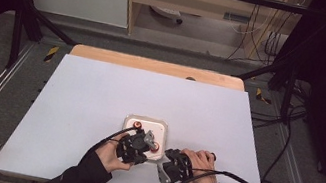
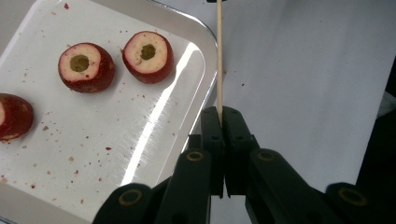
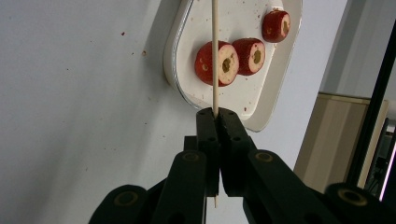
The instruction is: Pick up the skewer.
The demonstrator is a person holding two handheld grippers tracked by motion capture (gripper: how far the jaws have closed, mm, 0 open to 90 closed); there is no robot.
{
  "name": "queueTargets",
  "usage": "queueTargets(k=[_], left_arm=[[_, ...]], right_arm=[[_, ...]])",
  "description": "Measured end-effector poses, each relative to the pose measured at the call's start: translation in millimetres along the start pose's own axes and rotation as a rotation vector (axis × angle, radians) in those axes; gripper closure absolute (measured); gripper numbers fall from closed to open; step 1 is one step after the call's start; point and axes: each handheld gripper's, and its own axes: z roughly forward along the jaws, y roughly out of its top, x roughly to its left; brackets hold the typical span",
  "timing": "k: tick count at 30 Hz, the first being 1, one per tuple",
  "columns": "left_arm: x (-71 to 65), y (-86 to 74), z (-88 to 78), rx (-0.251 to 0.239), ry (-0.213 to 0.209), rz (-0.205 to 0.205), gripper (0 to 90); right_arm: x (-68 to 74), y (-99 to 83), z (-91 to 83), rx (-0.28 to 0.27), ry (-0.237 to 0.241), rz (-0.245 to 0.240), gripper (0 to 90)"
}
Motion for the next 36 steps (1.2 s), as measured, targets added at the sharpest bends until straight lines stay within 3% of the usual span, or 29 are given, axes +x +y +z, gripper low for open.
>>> queueTargets(k=[3,5,8,13,18,24,28,33,36], left_arm=[[-0.1,-1.6,0.1,0.0,0.006,0.0,88.7],[0.5,-4.4,0.0,-0.006,0.011,-0.001,88.7],[1.6,-10.2,-2.8,-0.024,0.02,-0.008,88.6],[4.3,-23.7,-8.4,-0.052,0.063,-0.017,88.5],[6.9,-40.1,-11.9,-0.106,0.078,-0.059,88.5],[8.3,-58.6,-20.0,-0.169,0.128,-0.11,88.6],[6.4,-70.7,-24.9,-0.214,0.152,-0.14,88.5],[6.4,-84.0,-29.4,-0.265,0.171,-0.172,88.5],[7.2,-100.3,-31.5,-0.314,0.18,-0.208,88.5]], right_arm=[[-1.5,-1.0,-0.2,-0.014,0.0,0.036,86.0],[-2.8,-3.1,-0.3,-0.015,0.001,0.089,78.6],[-7.4,-9.7,-1.8,-0.011,0.004,0.217,65.1],[-12.8,-23.5,-7.4,-0.064,-0.017,0.5,42.6],[-15.9,-43.8,-11.9,-0.123,-0.003,0.792,31.3],[-10.3,-62.0,-9.7,-0.145,0.052,1.049,19.4],[-4.6,-69.0,-5.8,-0.118,0.106,1.167,13.2],[-3.0,-76.1,-3.9,-0.114,0.165,1.275,7.3],[-5.3,-77.2,-5.1,-0.116,0.183,1.312,5.8]])
